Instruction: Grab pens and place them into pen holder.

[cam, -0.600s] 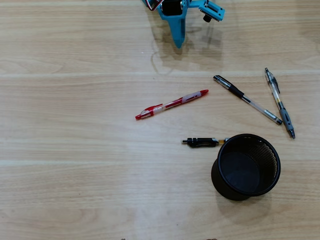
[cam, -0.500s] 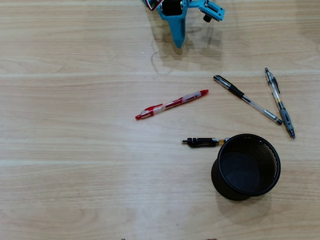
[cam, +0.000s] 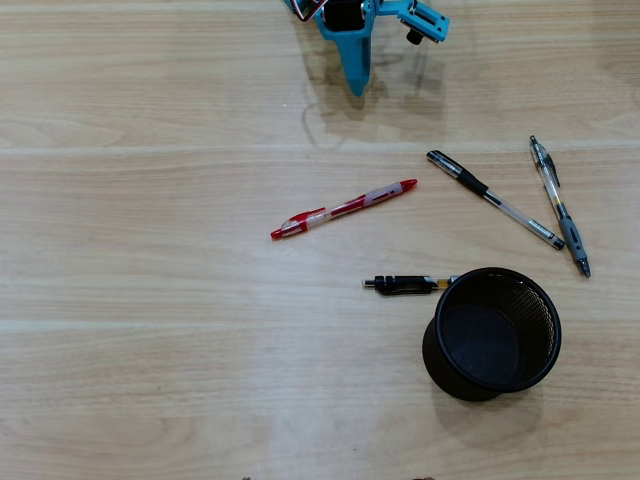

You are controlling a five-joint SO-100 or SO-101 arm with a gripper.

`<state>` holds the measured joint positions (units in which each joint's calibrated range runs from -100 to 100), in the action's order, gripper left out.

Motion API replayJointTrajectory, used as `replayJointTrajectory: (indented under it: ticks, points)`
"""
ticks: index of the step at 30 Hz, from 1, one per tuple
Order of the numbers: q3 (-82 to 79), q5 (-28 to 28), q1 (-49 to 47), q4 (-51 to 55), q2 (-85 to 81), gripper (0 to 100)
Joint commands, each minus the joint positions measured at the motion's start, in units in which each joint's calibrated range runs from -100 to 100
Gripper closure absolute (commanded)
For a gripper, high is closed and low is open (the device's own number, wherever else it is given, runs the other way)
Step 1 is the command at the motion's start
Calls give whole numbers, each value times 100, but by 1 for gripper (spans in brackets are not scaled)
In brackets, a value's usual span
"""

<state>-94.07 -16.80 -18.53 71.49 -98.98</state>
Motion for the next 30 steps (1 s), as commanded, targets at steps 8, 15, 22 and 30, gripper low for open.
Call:
replayJointTrajectory:
  ticks: [8,15,22,30]
  points:
    - [-5,-30,22,109,-42,89]
    - [-5,-30,22,109,-42,89]
    - [-5,-30,71,101,-42,89]
    - [-23,-30,176,49,-42,89]
